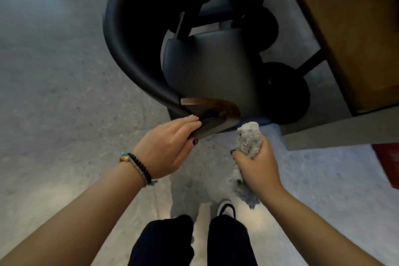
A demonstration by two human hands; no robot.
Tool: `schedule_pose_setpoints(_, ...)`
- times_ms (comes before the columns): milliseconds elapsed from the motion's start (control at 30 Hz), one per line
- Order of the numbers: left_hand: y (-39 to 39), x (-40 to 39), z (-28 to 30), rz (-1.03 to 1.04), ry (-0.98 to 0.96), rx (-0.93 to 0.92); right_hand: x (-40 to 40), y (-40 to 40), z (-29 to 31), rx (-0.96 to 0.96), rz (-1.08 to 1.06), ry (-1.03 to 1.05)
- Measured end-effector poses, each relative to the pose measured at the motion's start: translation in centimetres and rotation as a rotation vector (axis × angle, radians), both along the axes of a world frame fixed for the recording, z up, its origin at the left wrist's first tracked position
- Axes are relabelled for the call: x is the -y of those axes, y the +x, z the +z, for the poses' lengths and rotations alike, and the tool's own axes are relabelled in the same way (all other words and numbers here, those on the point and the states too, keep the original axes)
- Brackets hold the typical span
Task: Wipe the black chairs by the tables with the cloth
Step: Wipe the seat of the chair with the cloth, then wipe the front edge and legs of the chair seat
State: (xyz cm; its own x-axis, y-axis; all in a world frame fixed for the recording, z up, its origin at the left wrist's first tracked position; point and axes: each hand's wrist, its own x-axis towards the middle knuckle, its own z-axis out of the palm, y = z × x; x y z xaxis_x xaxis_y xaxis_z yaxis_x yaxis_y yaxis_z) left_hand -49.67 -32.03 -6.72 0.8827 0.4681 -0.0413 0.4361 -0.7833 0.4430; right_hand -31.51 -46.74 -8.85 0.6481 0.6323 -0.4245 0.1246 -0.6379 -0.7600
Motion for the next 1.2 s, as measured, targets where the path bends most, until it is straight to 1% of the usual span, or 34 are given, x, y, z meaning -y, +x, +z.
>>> schedule_pose_setpoints(133, 0.0, -2.9, 3.9, -0.166, 0.056, -0.019, -1.7, -1.8, 3.9, 0.116, 0.049, 0.008)
schedule_pose_setpoints(233, -0.3, -6.6, 5.3, -0.270, 0.061, -0.011, -4.0, -3.8, 5.0, 0.108, 0.050, -0.003)
schedule_pose_setpoints(333, -1.0, -10.2, 6.0, -0.377, 0.026, 0.009, -6.7, -7.1, 5.8, 0.117, -0.048, -0.014)
schedule_pose_setpoints(400, -1.9, -12.3, 6.5, -0.423, 0.006, 0.041, -8.5, -9.7, 6.2, 0.106, -0.165, -0.002)
schedule_pose_setpoints(500, -3.8, -14.6, 7.6, -0.511, 0.020, 0.034, -10.8, -13.6, 6.9, 0.088, -0.329, 0.005)
schedule_pose_setpoints(567, -5.2, -15.9, 8.2, -0.562, 0.012, 0.020, -12.1, -15.8, 7.2, 0.057, -0.398, 0.025)
schedule_pose_setpoints(767, -9.0, -19.8, 8.0, -0.594, 0.012, 0.004, -14.0, -19.6, 7.8, -0.031, -0.610, 0.007)
schedule_pose_setpoints(900, -12.4, -21.9, 7.4, -0.650, 0.061, 0.035, -14.1, -22.3, 6.9, -0.077, -0.699, -0.002)
schedule_pose_setpoints(1000, -14.1, -23.6, 6.7, -0.733, 0.097, 0.035, -14.8, -24.8, 6.3, -0.065, -0.705, -0.028)
schedule_pose_setpoints(1133, -15.3, -25.8, 5.7, -0.836, 0.082, -0.002, -15.3, -29.4, 5.9, -0.056, -0.803, -0.083)
schedule_pose_setpoints(1200, -14.8, -27.3, 5.5, -0.917, 0.098, -0.009, -16.4, -30.7, 5.8, -0.078, -0.838, -0.142)
